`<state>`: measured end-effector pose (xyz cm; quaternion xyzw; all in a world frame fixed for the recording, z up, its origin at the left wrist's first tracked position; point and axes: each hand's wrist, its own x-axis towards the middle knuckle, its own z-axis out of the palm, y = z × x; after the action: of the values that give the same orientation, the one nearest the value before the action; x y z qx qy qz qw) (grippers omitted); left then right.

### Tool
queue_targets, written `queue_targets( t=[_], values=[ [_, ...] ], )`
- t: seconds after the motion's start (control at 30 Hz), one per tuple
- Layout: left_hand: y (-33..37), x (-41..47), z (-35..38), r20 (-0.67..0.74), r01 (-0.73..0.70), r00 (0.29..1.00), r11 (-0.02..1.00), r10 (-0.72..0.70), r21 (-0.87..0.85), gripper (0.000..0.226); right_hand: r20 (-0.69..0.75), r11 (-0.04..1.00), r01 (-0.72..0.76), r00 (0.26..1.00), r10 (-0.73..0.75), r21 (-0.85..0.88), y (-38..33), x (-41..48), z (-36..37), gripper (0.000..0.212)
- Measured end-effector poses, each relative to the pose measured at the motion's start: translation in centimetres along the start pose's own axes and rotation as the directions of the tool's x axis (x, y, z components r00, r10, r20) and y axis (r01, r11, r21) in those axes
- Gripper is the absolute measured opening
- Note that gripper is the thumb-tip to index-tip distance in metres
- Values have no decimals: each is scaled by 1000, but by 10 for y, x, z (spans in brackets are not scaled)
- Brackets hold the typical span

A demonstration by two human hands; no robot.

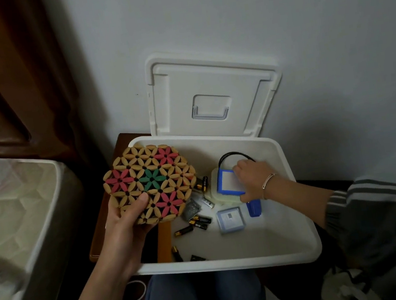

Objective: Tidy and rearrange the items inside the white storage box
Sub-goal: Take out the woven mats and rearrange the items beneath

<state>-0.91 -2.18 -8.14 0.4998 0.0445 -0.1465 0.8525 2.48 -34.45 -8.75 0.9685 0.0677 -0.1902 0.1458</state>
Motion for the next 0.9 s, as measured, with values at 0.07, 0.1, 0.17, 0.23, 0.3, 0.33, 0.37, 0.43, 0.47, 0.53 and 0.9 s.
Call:
queue_targets(
  t=[0.07,0.1,0.17,0.23,0.3,0.33,0.37,0.43,0.47,0.53,0.9],
  values=[
    [1,0,1,-4,3,1000,1000,-3,0,65,7,1000,0,1000,0,-7,-2,5,4,72],
    [1,-1,1,-7,5,1000,1000,-5,-1,65,8,1000,2,1000,-2,-11,-3,7,4,71],
    [0,-1,1,-9,3,1000,1000,-3,1,65,19,1000,10,1000,-10,-4,-2,9,5,69],
    [0,-1,1,-13,-4,1000,1000,4,10,59,25,1000,15,1000,-16,27,-1,10,7,67],
    [1,-2,2,-14,-9,1000,1000,10,22,58,11,997,5,1000,-6,74,0,7,10,67],
    [1,-2,3,-13,-9,1000,1000,9,26,62,0,997,5,1000,-5,79,0,6,11,68],
    [1,-2,4,-14,-7,1000,1000,7,28,67,-12,998,12,1000,-11,64,0,4,13,67],
    [2,-2,4,-20,1,1000,1000,0,28,72,-31,999,31,999,-31,13,-1,1,15,65],
    [2,-2,4,-19,1,1000,1000,-1,28,71,-33,999,40,999,-40,-6,-1,0,16,65],
    [2,-2,3,-14,-2,1000,1000,2,25,70,-28,998,57,998,-57,-32,-2,-2,18,66],
    [2,-2,3,-16,-3,1000,999,4,43,60,-18,996,94,995,-94,-7,-1,-8,27,73]
  ],
)
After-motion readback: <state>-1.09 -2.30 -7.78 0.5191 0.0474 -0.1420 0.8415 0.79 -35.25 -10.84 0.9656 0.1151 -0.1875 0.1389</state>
